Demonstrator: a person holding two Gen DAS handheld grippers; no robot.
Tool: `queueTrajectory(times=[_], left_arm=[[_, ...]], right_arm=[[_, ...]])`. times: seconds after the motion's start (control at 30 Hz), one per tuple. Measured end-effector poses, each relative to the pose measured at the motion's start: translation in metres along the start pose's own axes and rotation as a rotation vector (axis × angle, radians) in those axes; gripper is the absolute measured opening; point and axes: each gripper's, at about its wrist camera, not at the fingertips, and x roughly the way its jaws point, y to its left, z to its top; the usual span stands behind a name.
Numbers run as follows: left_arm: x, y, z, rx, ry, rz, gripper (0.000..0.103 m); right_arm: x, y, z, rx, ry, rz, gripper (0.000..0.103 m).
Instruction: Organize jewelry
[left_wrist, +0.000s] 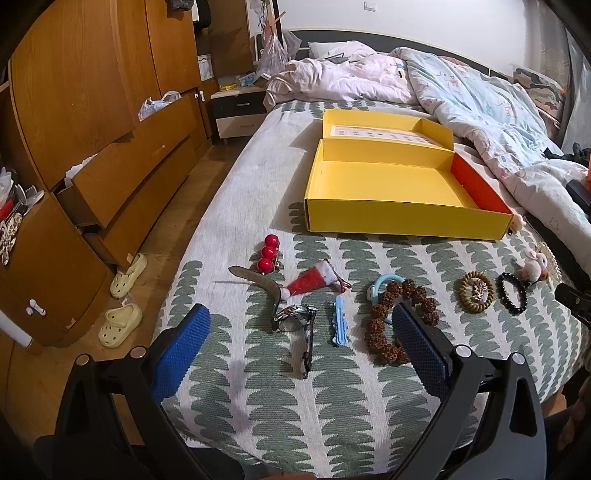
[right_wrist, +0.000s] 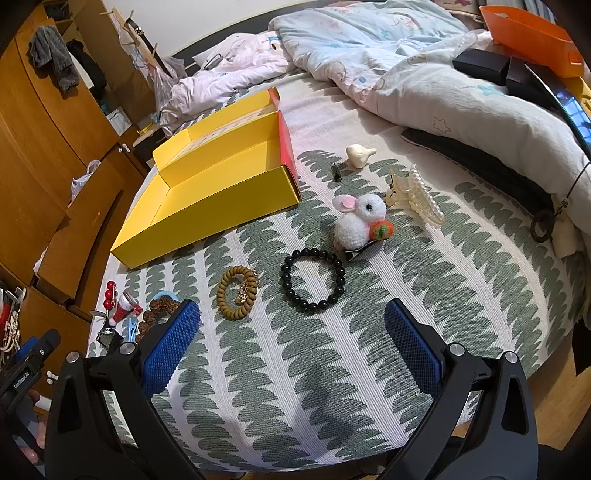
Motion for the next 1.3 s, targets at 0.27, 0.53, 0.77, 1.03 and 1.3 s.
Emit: queueTrajectory(times=[0.27,0.53,0.77,1.03,1.3], left_arm=[[0.012,0.052,0.018,-0.137,0.034,-0.047,0.097],[0.037,0.067,0.016,-0.112,0.056,0.025,0.097],[0.047,0.084,0.012,-0.149,0.010,0.009,0.097],[0.062,0.069,0.008,-0.066,-0.007,0.006,0.097],[0.081,0.045,-0.006,0.008,0.077,-0.018,0.097]], right_arm=[[0.000,0.000,-0.003,0.002,-0.007,0.002,0.100],[0.007,-0.007,0.005,-0.003,-0.012,-0.023,0.100],[0.001,-0.008,0.009,0.002,-0.061,0.043,0.100],[0.008,-0.005,0.012,-0.093,-0.148,0.005,0.100],[0.015,-0.023,0.021,-0.215,-0.179,-0.062,0.100]])
